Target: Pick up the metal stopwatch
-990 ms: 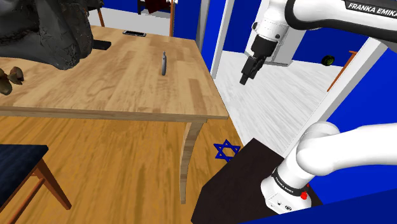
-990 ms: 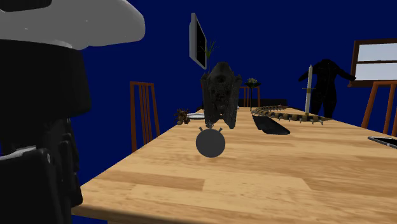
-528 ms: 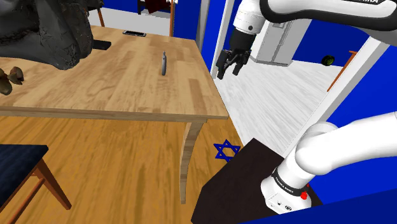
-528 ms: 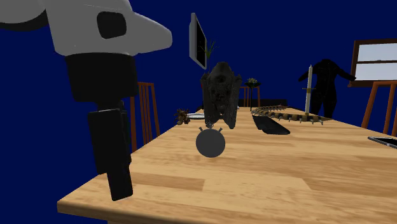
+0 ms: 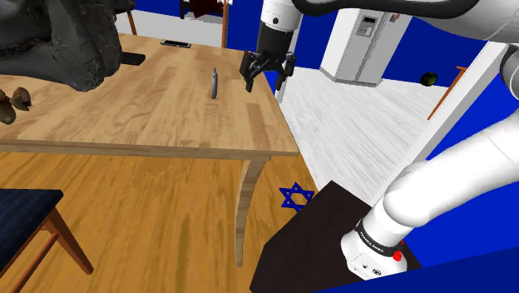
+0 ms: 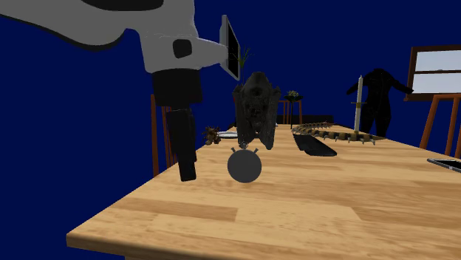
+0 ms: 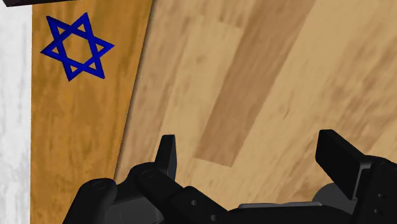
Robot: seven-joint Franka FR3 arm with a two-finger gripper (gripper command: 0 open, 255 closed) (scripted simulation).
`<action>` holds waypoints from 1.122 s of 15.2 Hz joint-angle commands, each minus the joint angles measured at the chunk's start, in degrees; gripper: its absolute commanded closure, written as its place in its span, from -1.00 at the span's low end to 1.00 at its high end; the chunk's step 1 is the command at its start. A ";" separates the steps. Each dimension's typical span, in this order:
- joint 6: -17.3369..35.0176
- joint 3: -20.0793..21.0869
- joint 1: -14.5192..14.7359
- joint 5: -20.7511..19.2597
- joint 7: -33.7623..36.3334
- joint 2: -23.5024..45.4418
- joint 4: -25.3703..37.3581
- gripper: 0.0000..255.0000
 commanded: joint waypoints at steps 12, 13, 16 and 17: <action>-11.08 9.14 4.34 -19.11 32.69 34.55 39.21 -1.00; -10.11 9.07 4.10 -18.87 32.73 34.15 37.89 -1.00; -7.31 8.99 3.43 -18.29 32.86 33.12 34.20 -1.00; -6.41 8.96 3.23 -18.14 32.91 32.83 33.04 -1.00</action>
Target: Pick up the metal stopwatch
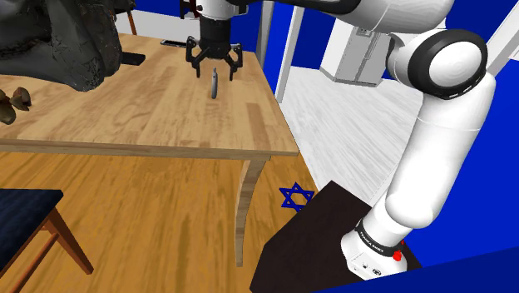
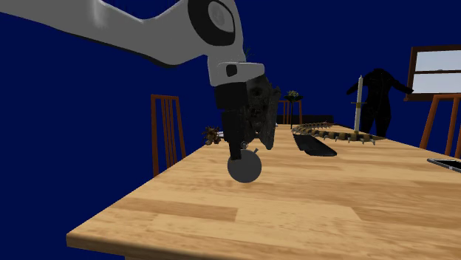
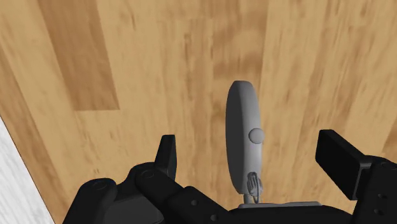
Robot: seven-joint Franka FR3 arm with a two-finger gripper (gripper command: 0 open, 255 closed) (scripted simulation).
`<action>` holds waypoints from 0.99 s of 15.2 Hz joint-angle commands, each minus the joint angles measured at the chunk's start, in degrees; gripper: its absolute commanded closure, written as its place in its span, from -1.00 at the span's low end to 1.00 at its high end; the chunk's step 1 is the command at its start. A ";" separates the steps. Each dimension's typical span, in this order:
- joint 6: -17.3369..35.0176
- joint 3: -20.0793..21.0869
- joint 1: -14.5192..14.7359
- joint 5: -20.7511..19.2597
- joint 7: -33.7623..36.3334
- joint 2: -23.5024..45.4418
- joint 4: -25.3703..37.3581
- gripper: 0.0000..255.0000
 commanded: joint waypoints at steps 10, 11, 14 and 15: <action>2.50 -0.07 -0.55 0.47 0.16 -0.91 -3.27 1.00; 2.50 -0.07 -0.55 0.47 0.16 -0.91 -3.27 1.00; 1.68 -0.03 -0.38 0.36 0.14 -0.69 -2.27 1.00; 0.78 0.00 -0.19 0.20 0.09 -0.40 -1.12 1.00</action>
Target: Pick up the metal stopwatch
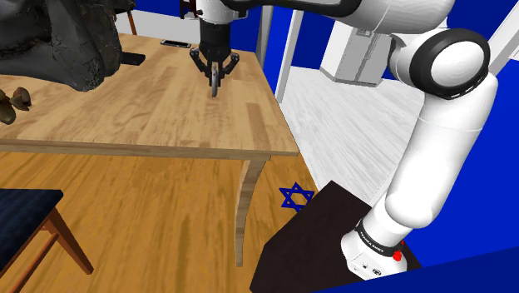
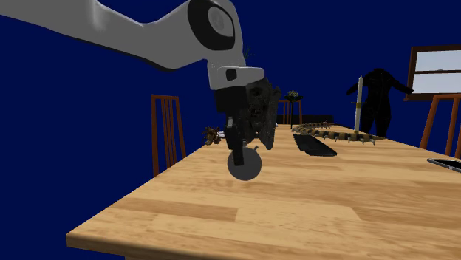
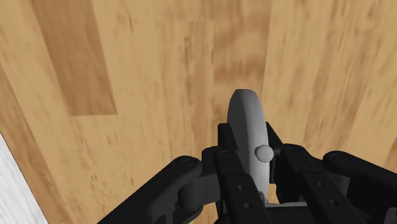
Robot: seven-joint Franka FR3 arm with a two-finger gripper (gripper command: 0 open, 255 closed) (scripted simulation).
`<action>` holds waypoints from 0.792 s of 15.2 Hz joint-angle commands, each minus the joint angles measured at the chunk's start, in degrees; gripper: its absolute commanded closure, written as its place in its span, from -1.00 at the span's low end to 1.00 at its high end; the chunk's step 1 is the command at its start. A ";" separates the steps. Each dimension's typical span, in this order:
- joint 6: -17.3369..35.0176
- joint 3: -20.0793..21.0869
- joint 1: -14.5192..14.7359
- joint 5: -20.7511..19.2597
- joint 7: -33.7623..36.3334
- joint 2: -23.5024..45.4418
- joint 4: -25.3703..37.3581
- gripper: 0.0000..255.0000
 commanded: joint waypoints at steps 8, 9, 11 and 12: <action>-8.48 0.24 2.30 -1.96 -0.35 3.39 11.44 1.00; -9.56 0.26 2.69 -2.30 -0.39 3.94 13.01 1.00; -11.82 0.27 3.58 -3.08 -0.49 5.18 16.40 1.00; -13.01 0.26 4.10 -3.52 -0.54 5.88 18.23 1.00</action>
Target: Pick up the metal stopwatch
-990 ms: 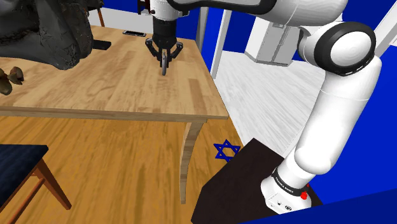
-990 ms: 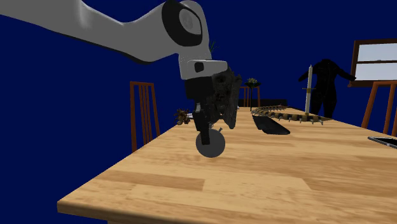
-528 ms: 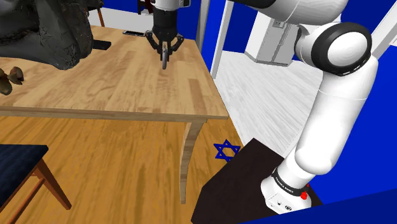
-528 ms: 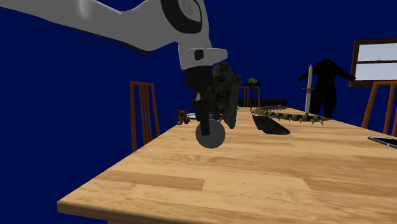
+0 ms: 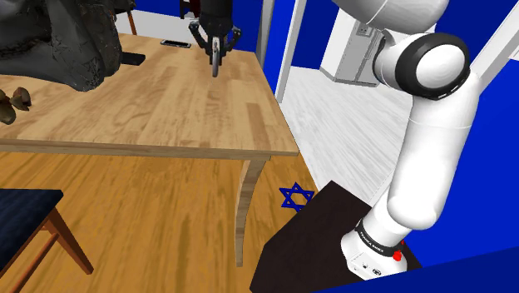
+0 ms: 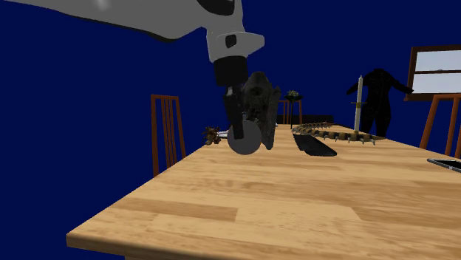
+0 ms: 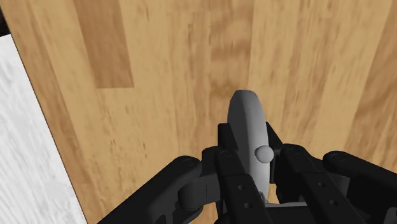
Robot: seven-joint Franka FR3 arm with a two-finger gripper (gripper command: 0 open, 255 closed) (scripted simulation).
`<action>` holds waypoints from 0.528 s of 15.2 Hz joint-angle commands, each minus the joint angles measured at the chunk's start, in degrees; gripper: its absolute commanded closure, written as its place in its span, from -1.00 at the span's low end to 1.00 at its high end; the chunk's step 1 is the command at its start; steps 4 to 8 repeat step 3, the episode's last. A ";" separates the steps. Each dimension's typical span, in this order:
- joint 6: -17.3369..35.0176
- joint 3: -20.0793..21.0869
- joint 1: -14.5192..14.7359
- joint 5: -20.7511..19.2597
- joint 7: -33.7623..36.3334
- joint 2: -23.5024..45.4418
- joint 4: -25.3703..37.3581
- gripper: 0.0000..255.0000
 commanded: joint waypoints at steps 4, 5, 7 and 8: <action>-2.70 -0.05 1.25 -1.06 -0.11 1.70 4.24 1.00; -2.70 -0.05 1.25 -1.06 -0.11 1.70 4.24 1.00; -2.70 -0.05 1.25 -1.06 -0.11 1.70 4.24 1.00; -2.70 -0.05 1.25 -1.06 -0.11 1.70 4.24 1.00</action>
